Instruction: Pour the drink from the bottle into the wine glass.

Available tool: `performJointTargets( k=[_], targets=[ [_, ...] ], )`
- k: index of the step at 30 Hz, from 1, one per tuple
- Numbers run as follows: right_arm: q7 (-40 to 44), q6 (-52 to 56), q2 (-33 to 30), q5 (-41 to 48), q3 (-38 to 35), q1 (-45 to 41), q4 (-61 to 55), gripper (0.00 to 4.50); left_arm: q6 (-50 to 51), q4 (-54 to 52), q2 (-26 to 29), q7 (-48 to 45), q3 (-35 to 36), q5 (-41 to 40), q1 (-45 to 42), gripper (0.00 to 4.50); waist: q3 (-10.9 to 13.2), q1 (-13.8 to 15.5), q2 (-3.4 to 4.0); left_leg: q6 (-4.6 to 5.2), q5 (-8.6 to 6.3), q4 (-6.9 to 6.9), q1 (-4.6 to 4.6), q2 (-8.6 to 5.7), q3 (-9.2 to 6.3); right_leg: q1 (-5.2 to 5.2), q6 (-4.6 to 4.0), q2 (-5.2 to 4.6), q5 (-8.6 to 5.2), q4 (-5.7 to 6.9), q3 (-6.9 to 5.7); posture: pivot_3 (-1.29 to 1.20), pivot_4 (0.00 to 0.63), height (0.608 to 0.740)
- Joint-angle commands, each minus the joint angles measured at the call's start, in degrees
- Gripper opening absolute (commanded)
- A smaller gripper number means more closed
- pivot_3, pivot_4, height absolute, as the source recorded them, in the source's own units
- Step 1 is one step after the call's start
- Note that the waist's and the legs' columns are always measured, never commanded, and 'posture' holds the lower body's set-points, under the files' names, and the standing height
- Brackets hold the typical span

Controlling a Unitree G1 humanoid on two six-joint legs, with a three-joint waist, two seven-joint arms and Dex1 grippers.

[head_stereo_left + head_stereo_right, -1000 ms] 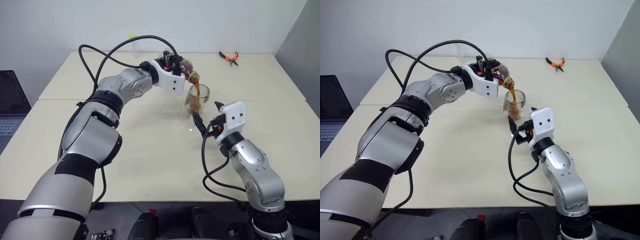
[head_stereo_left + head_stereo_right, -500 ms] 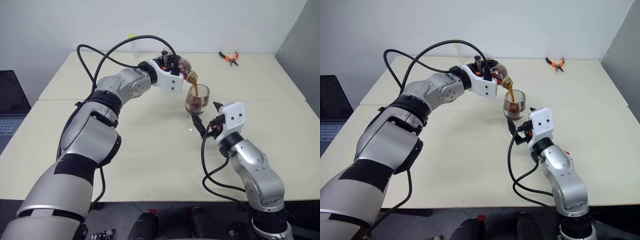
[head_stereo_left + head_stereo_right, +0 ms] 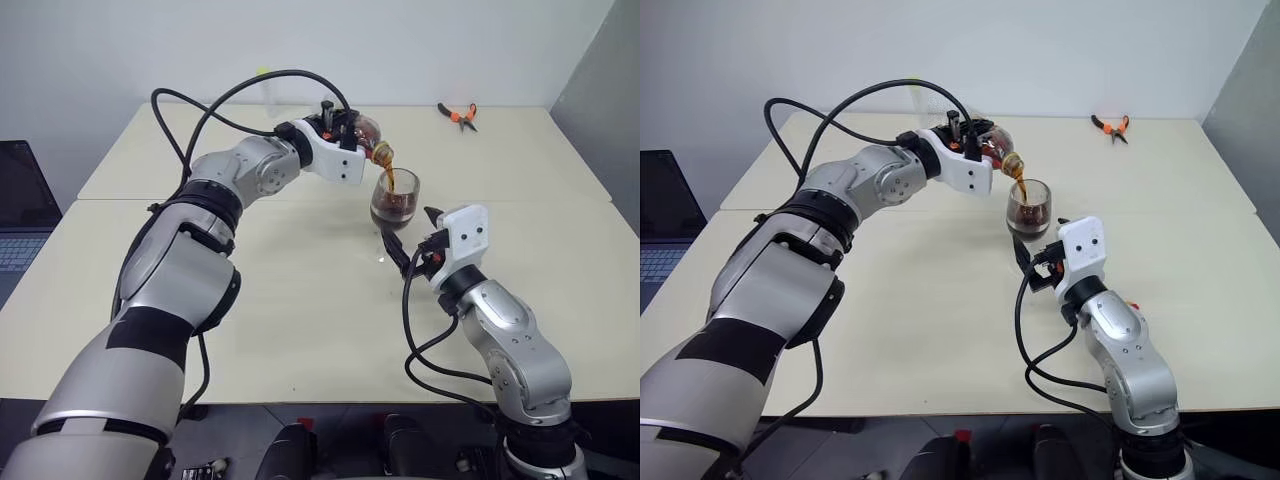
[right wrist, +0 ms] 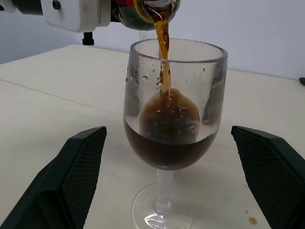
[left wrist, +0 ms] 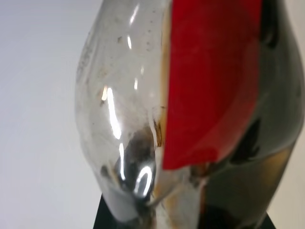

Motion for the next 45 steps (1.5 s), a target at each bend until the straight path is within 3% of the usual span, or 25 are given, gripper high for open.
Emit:
performJointTargets(
  k=[1, 11, 29, 39, 45],
  targets=[
    [0.1, -0.5, 0.0, 0.5, -0.1, -1.3, -2.5, 4.5, 0.0, -0.7, 0.7, 1.2, 1.0, -1.0, -2.7, 0.76, 0.0, 0.0, 0.0, 0.0, 0.0, 0.0, -0.01, 0.0, 0.0, 0.0, 0.0, 0.0, 0.0, 0.0, 0.0, 0.0, 0.15, 0.74],
    [0.2, -0.9, 0.1, 0.6, 0.6, -2.2, -1.5, 4.5, -0.7, -1.1, -0.1, 0.1, 1.9, -2.6, -2.1, 0.76, 0.0, 0.0, 0.0, -0.01, 0.01, 0.07, -0.24, 0.0, 0.0, -0.24, 0.0, 0.0, 0.0, 0.07, 0.01, 0.0, 0.15, 0.74],
    [1.1, -1.3, -0.9, 0.6, 2.0, -0.7, -2.8, 4.5, -2.6, -3.2, -3.1, -16.8, 13.5, -18.9, 4.6, 0.76, 0.0, -0.1, 0.01, -0.01, 0.01, 0.63, -0.62, 0.01, -0.03, -0.58, 0.0, 0.0, 0.0, 0.65, 0.0, 0.0, 0.15, 0.74],
    [4.6, 2.0, -4.5, 2.9, 1.2, -0.3, -5.2, 4.5, 10.1, -6.9, -7.5, -25.0, 29.4, -37.5, 13.5, 0.76, 0.0, -0.4, 0.02, 0.0, 0.0, 0.69, -0.62, 0.03, -0.06, -0.58, 0.0, -0.01, 0.0, 0.73, -0.02, 0.0, 0.15, 0.74],
    [9.9, 5.5, -7.4, 9.7, 0.3, 0.8, -9.4, 4.5, 15.9, -15.5, -9.6, -22.6, 35.8, -44.7, 22.0, 0.76, 0.0, -0.5, 0.01, -0.01, 0.0, 0.72, -0.63, 0.04, -0.1, -0.58, 0.0, -0.03, 0.0, 0.74, -0.03, 0.0, 0.15, 0.74]
  ],
)
